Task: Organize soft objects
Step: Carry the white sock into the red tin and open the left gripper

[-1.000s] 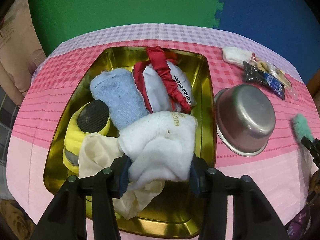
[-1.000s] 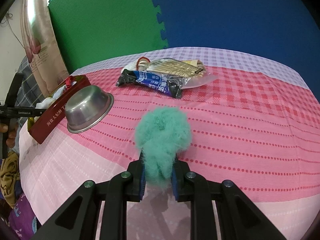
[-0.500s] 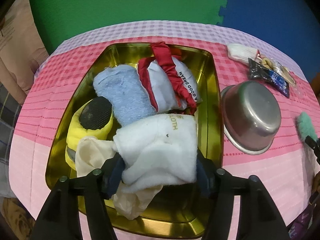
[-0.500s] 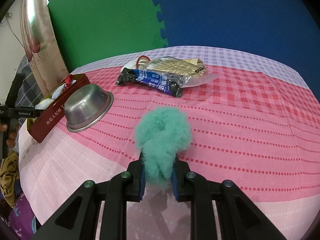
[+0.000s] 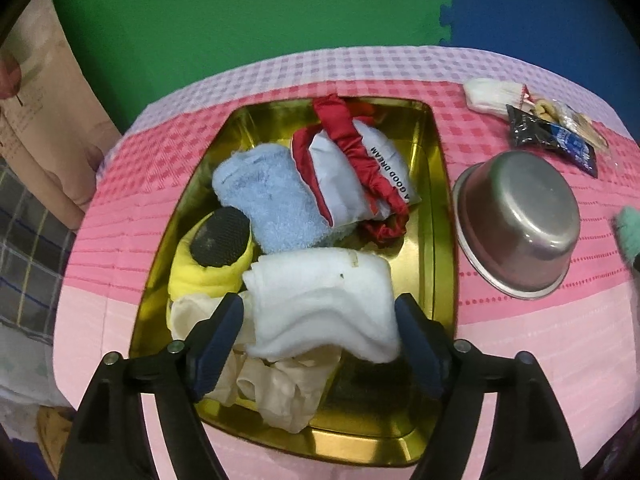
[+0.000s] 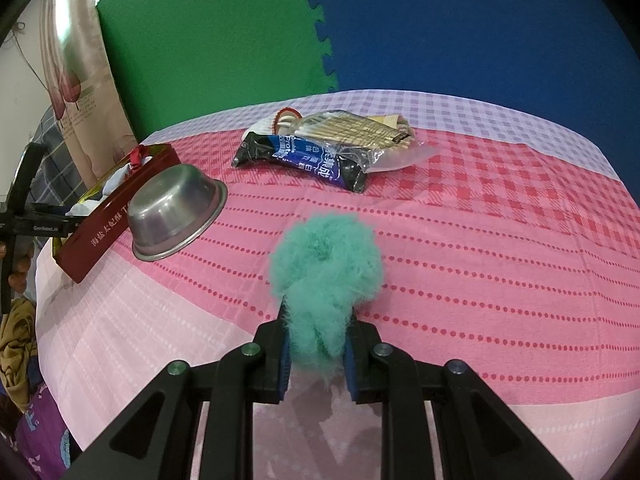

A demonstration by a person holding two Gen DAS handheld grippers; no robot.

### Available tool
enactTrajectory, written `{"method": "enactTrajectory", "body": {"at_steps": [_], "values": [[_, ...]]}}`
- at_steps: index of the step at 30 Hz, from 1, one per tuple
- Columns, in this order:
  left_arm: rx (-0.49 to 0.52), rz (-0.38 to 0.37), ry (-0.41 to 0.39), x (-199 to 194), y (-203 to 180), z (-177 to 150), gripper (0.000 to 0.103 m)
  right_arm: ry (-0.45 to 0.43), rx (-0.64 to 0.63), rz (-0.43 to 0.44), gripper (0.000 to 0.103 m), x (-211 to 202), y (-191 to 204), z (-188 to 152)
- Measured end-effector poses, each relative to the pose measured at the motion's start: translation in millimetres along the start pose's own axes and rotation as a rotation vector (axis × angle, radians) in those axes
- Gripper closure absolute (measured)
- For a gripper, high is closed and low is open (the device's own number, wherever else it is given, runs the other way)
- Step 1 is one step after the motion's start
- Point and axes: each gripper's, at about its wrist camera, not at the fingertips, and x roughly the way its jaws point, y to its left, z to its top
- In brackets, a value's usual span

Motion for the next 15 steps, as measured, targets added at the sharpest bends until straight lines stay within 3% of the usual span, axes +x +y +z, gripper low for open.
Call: {"method": "enactTrajectory", "body": {"at_steps": [6,10,15], "values": [[0.02,0.009,-0.028,-10.2,-0.7,0.6,0.026,0.001,0.0,0.0,0.082,0.4,-0.1,0.1],[-0.021,-0.047,-0.044,-19.1,6.1,0.3,0.025,0.001,0.0,0.0,0.082,0.9,0.0,0.4],[-0.091,-0.139,-0.075,-26.2,22.1,-0.1,0.016,0.004,-0.003,0.0,0.082,1.2,-0.2,0.3]]}}
